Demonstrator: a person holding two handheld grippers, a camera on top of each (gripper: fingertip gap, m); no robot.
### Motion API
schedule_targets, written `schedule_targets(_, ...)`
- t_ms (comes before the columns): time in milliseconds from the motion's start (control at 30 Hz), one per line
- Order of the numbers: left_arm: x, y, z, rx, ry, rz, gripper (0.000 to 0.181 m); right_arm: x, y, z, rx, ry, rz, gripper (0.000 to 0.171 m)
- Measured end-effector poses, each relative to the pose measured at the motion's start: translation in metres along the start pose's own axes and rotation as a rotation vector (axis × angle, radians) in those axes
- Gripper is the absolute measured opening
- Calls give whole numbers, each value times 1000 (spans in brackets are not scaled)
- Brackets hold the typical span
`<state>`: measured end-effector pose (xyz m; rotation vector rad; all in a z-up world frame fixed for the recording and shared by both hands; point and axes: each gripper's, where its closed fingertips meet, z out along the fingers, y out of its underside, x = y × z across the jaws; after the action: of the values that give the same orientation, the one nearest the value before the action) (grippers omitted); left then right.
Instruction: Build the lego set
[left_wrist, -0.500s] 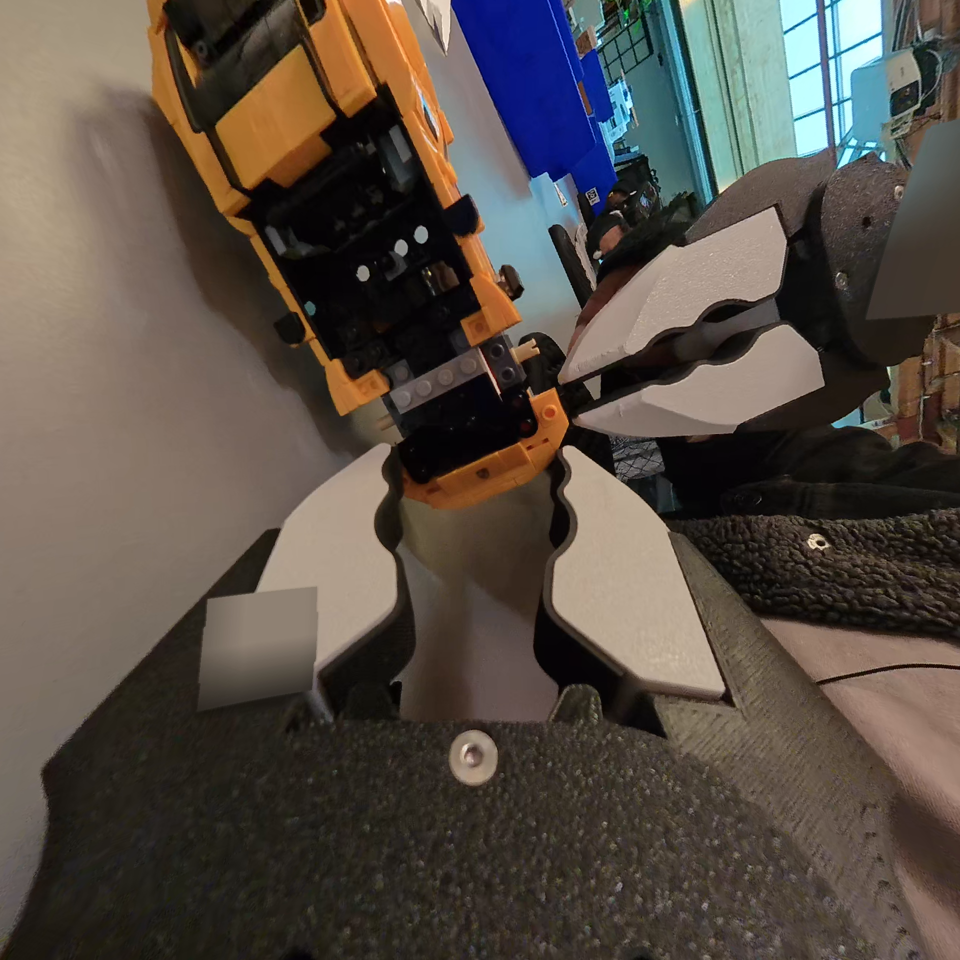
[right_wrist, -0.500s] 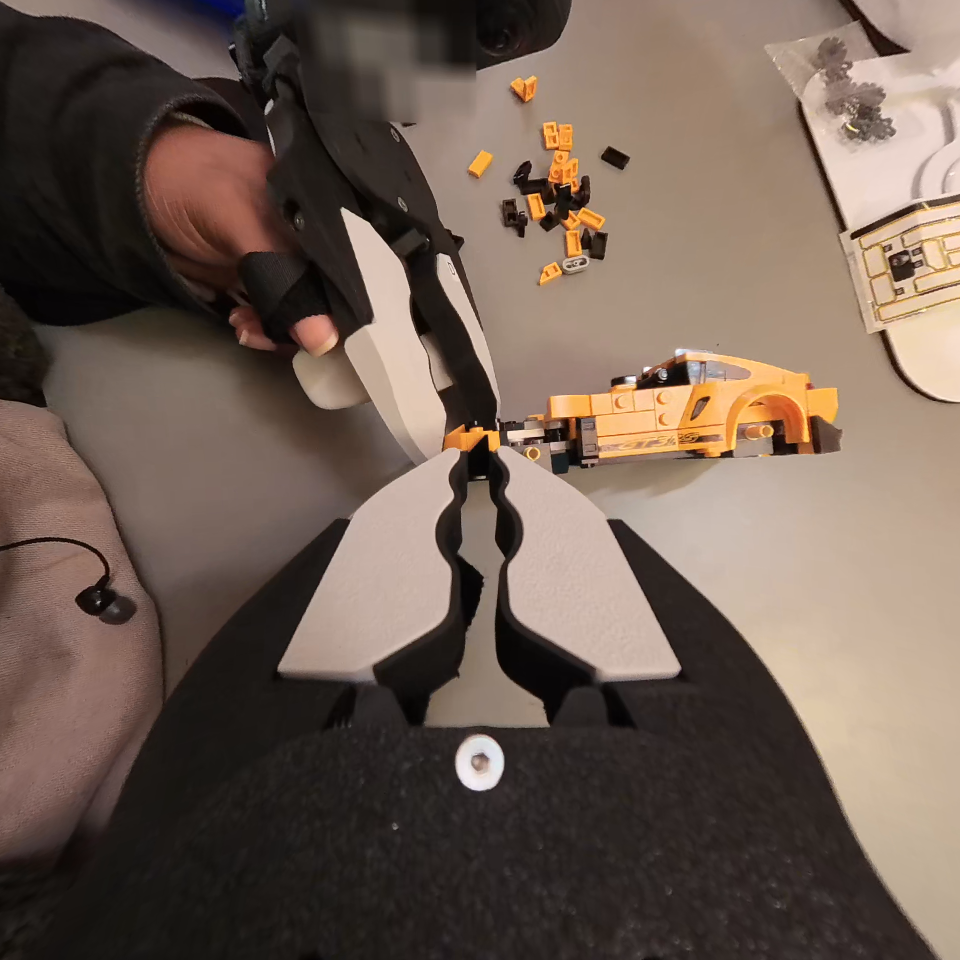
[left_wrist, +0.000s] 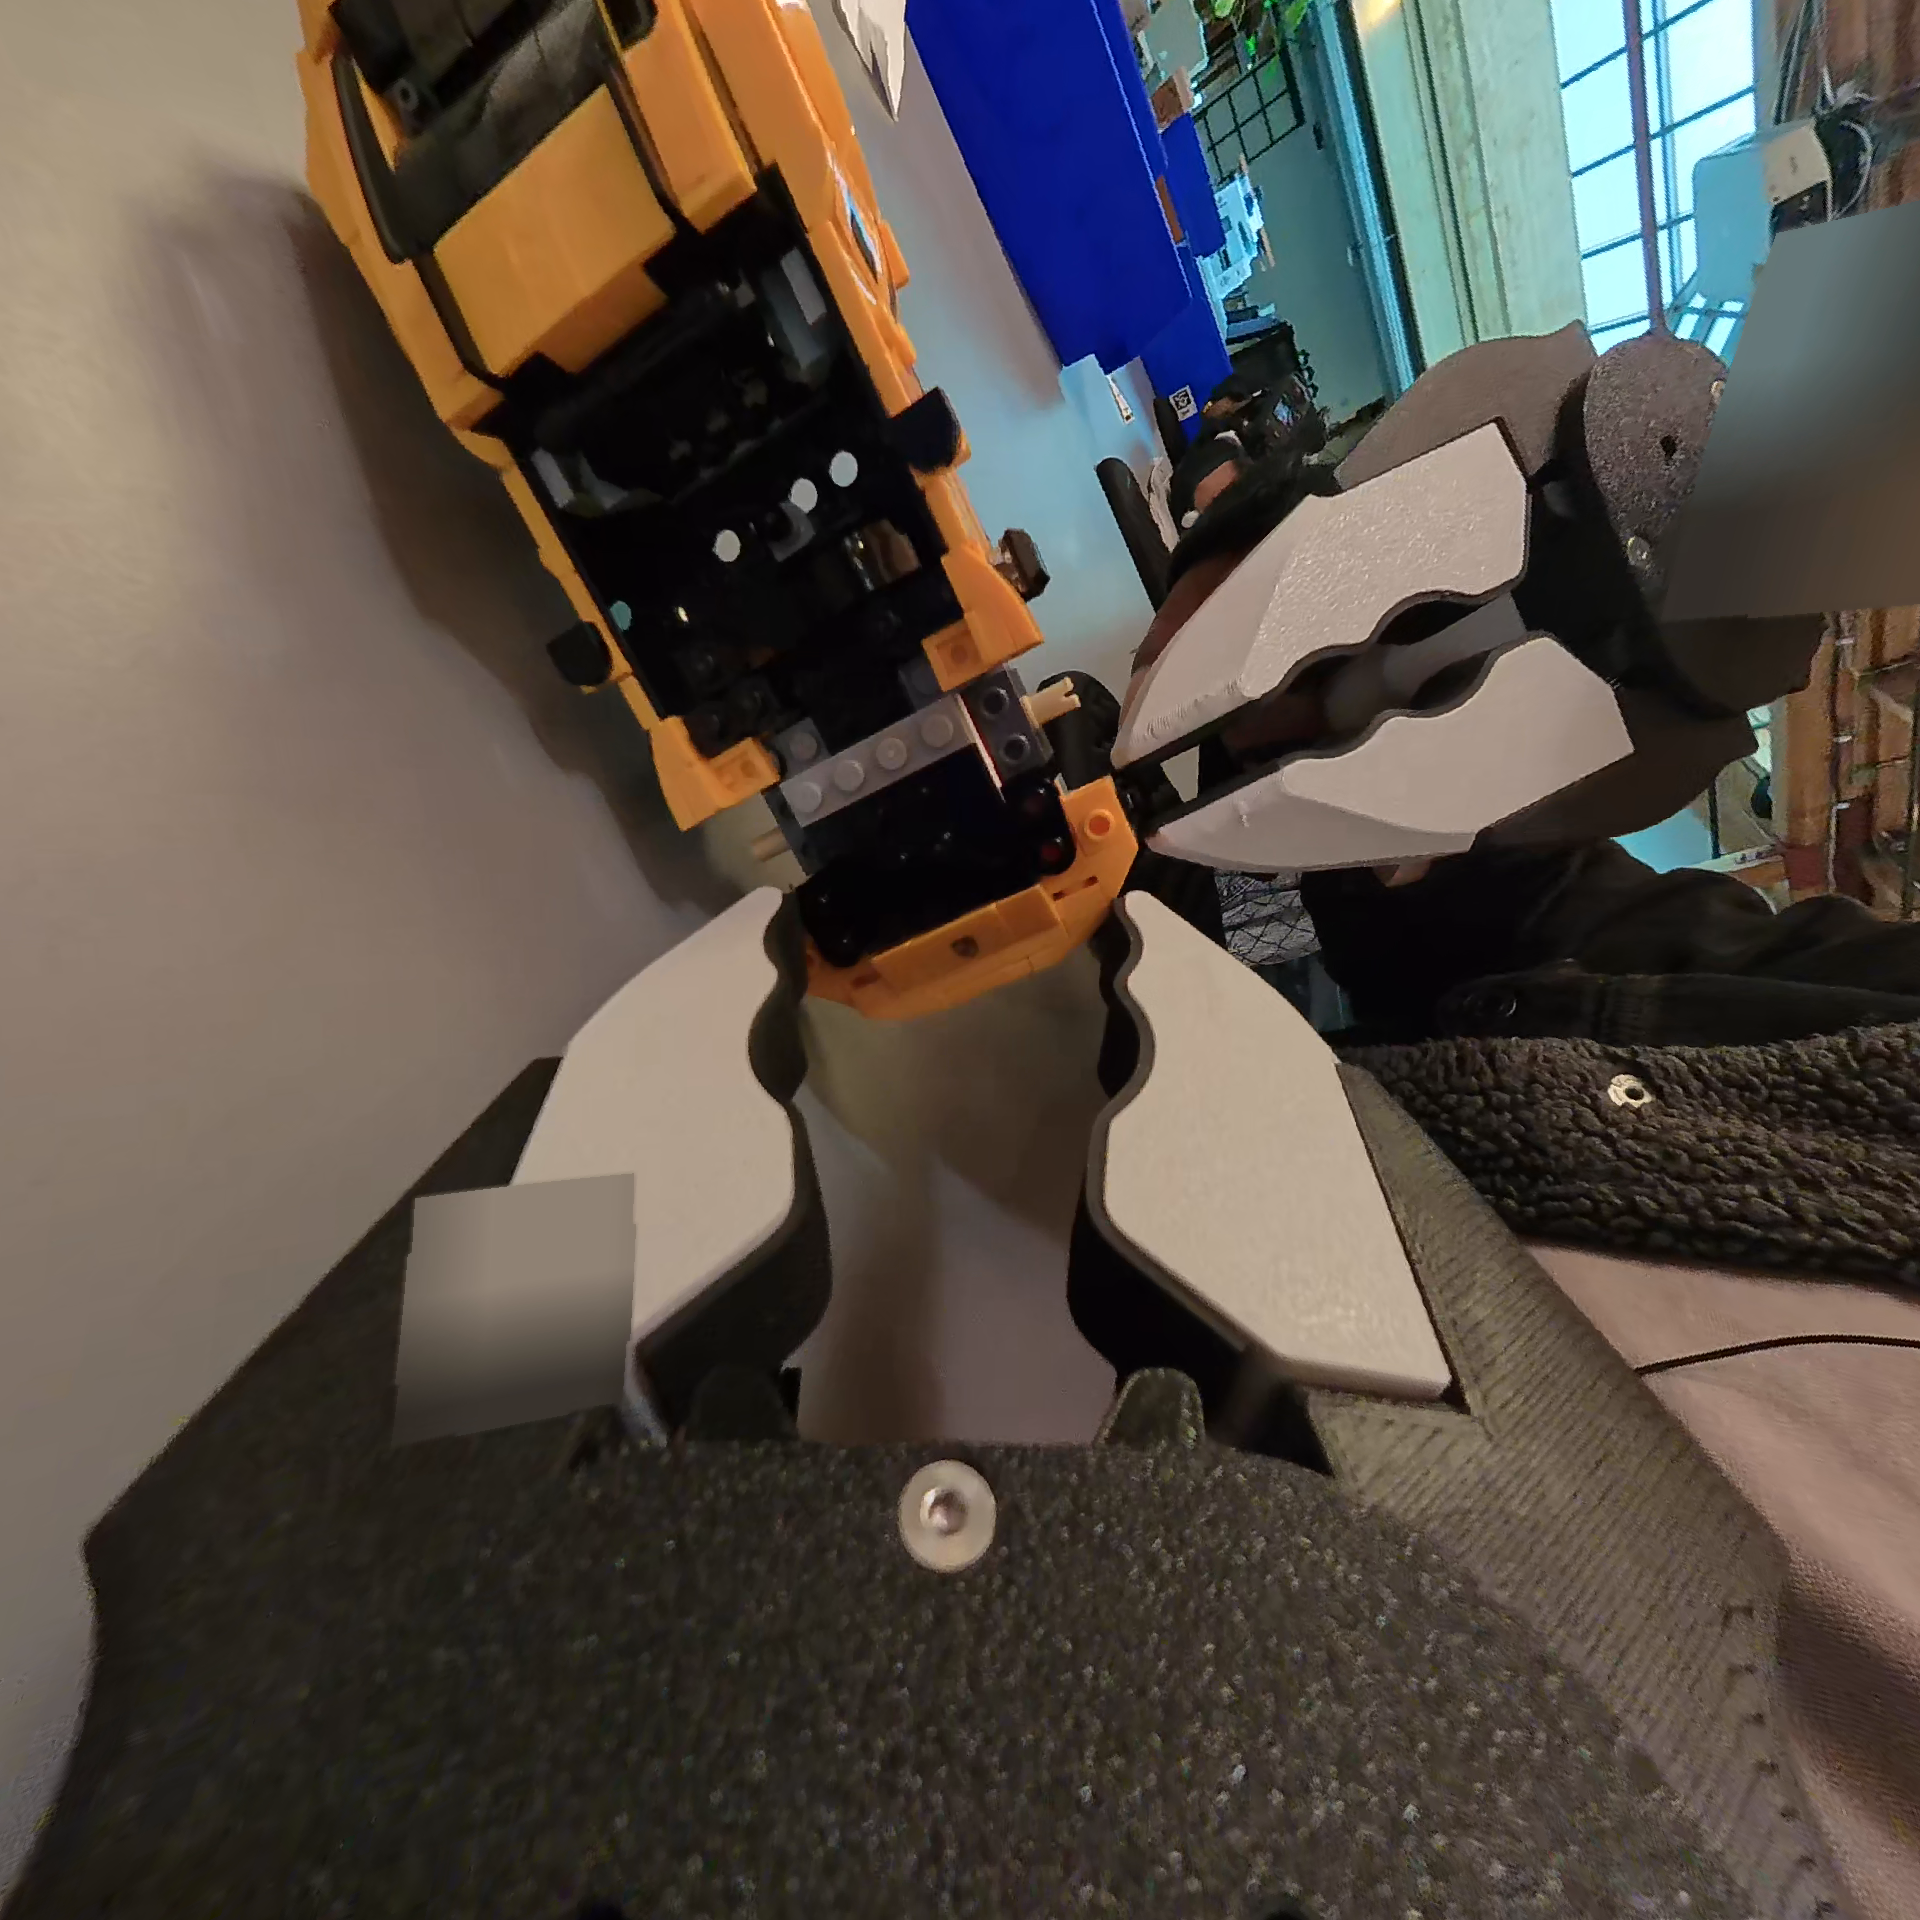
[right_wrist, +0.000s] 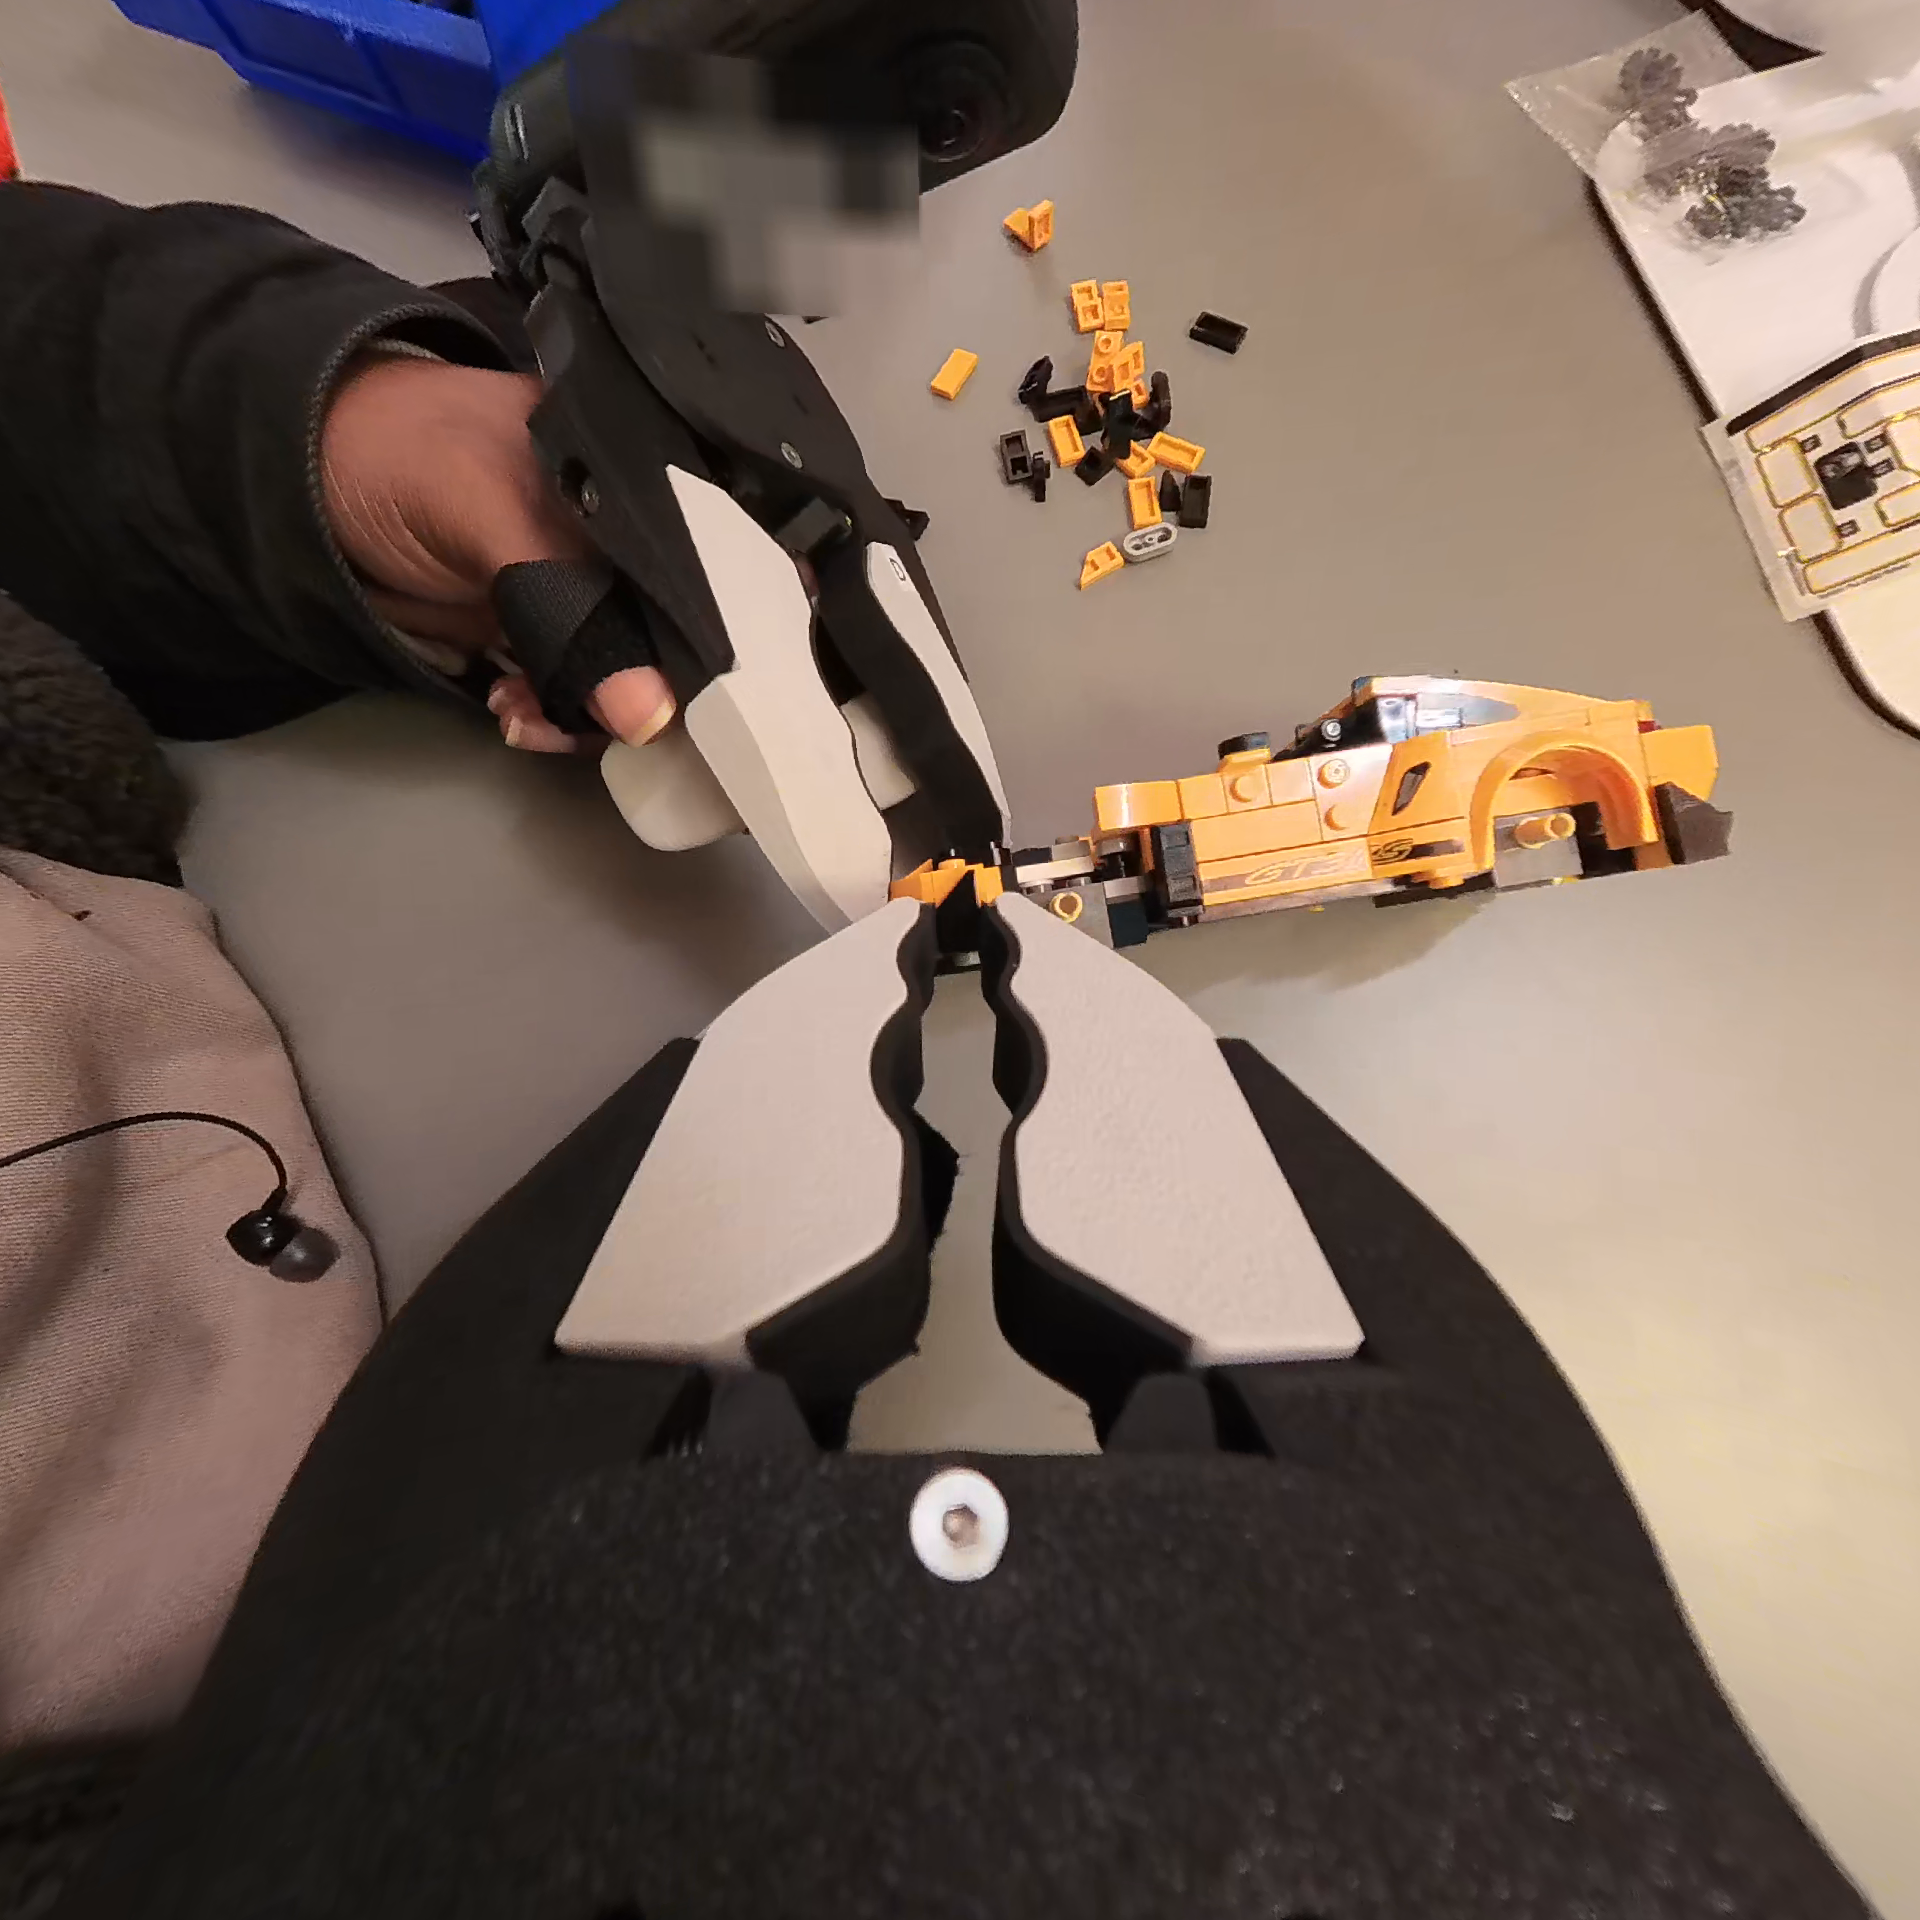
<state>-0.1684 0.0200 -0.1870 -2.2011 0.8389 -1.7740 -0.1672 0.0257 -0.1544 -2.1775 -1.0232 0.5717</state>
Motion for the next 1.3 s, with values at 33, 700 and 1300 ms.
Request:
schedule_targets(33,0,0,0,0,0,0,55,0,0,0,2,-6,6,8)
schedule_targets(700,0,0,0,-2,1,-1,55,1,1,-4,-8,-47,0,2)
schedule_targets(1300,-4,4,2,-35,-49,10,54,-1,9,-1,-44,36,-110,0)
